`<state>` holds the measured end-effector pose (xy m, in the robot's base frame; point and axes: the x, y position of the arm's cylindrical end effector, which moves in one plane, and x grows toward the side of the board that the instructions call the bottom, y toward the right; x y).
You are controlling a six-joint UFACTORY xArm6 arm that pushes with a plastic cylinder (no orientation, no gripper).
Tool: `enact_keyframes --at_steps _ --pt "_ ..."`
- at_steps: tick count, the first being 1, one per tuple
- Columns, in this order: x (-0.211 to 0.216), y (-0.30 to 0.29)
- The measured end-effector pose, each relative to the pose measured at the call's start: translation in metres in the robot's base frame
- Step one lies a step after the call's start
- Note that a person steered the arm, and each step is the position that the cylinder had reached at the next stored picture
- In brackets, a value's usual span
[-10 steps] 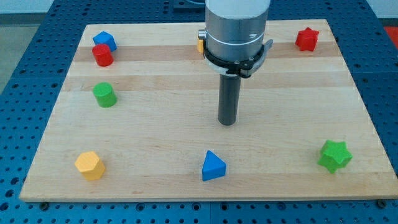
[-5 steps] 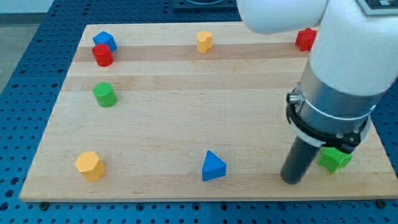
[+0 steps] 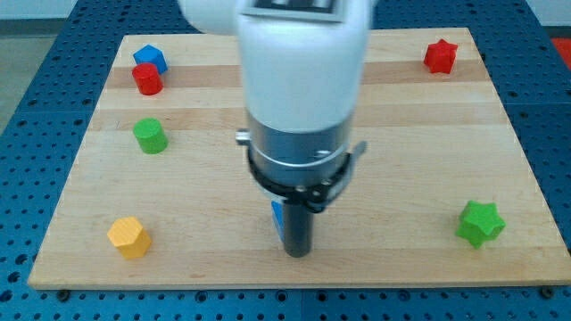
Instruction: Push the triangle left below the heart
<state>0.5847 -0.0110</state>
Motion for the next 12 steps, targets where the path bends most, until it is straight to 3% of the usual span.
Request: enact_keyframes --at_steps 3,4,5,6,7,8,9,10,12 --pt "-0.112 -0.077" --pt "-0.129 -0.09" --pt "-0.082 -0.088" --pt "0.03 -0.082" --pt "0.025 -0.04" --pt "-0.009 0.008" --pt "-0.015 -0.005" --pt "-0.065 -0.029" --pt "-0.231 -0.077"
